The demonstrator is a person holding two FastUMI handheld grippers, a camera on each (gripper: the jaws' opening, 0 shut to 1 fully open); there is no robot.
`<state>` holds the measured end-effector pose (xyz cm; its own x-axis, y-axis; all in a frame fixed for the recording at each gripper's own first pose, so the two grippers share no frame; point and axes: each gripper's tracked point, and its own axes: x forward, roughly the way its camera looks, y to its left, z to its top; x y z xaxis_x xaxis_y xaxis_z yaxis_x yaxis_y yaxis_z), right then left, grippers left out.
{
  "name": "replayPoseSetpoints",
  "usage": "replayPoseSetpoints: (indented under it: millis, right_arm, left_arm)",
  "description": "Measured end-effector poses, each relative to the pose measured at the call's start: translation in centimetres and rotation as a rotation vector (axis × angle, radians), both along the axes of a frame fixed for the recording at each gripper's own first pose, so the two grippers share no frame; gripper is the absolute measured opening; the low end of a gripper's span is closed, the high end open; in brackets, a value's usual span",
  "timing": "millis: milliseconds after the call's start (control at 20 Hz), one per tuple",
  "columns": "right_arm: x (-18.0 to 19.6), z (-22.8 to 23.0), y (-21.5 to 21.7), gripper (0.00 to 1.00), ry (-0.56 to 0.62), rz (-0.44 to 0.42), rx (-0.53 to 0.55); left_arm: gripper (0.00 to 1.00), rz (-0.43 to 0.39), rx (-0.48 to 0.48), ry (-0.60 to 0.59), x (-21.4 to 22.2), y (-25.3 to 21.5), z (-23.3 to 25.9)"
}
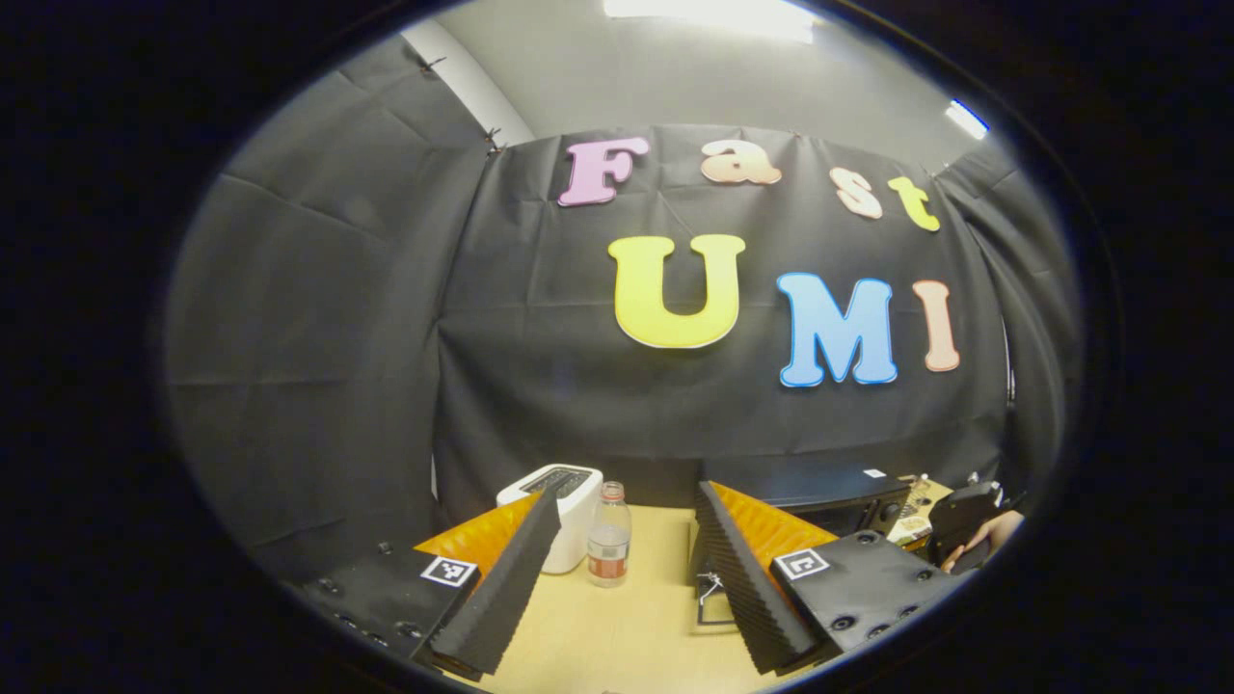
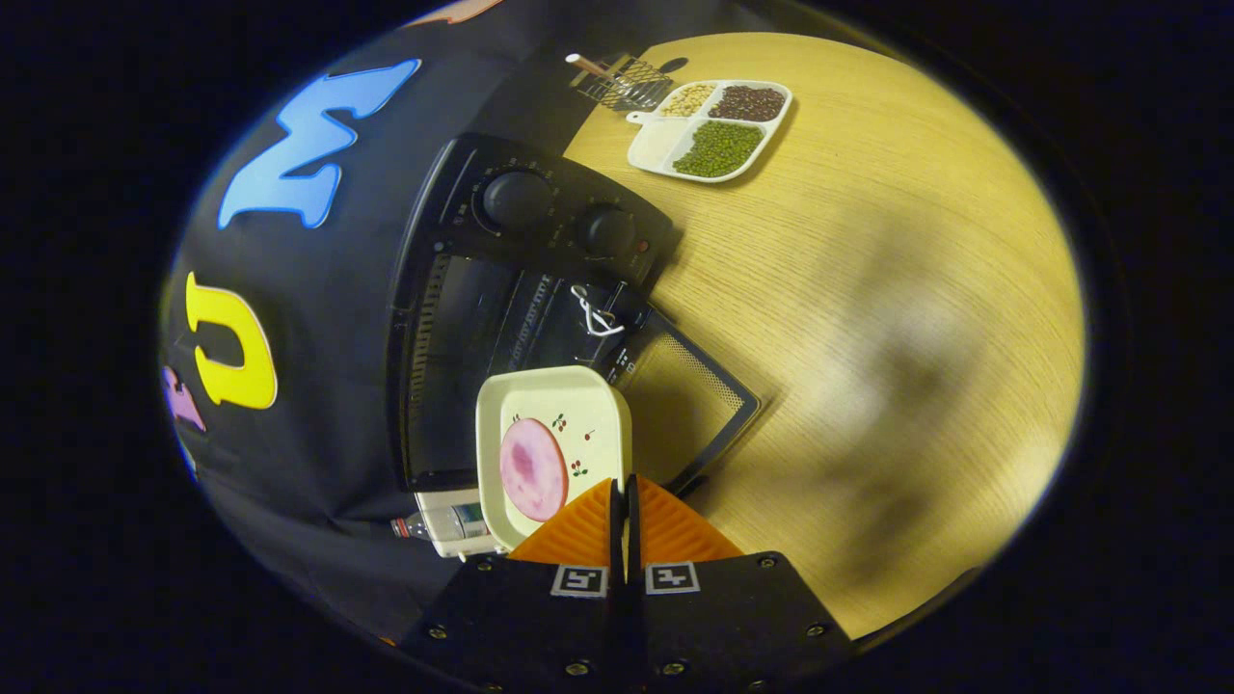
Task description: Open the electric oven with the left hand, put the food in, and close the electric oven.
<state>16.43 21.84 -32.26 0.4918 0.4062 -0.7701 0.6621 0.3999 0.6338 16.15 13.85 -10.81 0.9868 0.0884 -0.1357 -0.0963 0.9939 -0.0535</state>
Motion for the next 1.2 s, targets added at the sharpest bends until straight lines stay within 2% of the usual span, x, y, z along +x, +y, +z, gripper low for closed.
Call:
replayPoseSetpoints:
  millis: [250, 350, 450, 550, 600, 750, 900, 950, 1000, 1100, 1150, 1200]
  right_arm:
    - [3.2, -0.8, 2.1, 0.0, 0.0, -0.133, 0.07]
    - [4.6, -0.9, 2.7, 0.0, 0.0, -0.195, 0.084]
    - [5.9, -1.0, 3.0, 0.0, -0.005, -0.239, 0.083]
    - [7.0, -0.7, 3.0, 0.0, -0.017, -0.281, 0.077]
    - [7.8, -0.8, 3.0, 0.01, -0.02, -0.306, 0.082]
    - [9.8, -1.1, 2.5, 0.02, -0.035, -0.375, 0.087]
    - [11.2, -1.3, 2.4, 0.02, -0.071, -0.396, 0.084]
    - [11.8, -0.6, 2.4, 0.05, -0.104, -0.401, 0.113]
    - [12.2, 0.1, 2.8, 0.08, -0.134, -0.387, 0.152]
    - [12.0, 1.2, 3.5, 0.31, -0.174, -0.357, 0.201]
    - [11.7, 1.5, 3.1, 0.41, -0.192, -0.337, 0.206]
    - [11.3, 2.1, 3.1, 0.41, -0.215, -0.318, 0.208]
  left_arm:
    - [0.9, -0.007, 0.01, 0.019, 1.5, 1.2, -0.9]
    - [1.0, -0.005, 0.015, 0.027, 1.7, 1.8, -1.3]
    - [1.0, 0.0, 0.015, 0.036, 2.0, 2.5, -1.7]
    - [0.97, 0.007, 0.018, 0.045, 2.0, 3.0, -2.0]
    - [0.91, 0.007, 0.017, 0.049, 2.0, 3.2, -2.0]
    - [0.91, 0.012, 0.025, 0.052, 1.8, 3.7, -2.1]
    - [0.91, 0.024, 0.023, 0.053, 1.5, 4.2, -2.2]
    - [0.91, 0.027, 0.016, 0.056, 1.5, 4.3, -2.6]
    - [1.0, 0.027, 0.008, 0.061, 1.7, 4.2, -2.9]
    - [1.0, 0.016, -0.011, 0.068, 1.9, 3.6, -3.5]
    - [0.96, 0.006, -0.019, 0.07, 2.0, 3.2, -3.7]
    - [0.96, -0.006, -0.026, 0.071, 2.1, 2.7, -3.9]
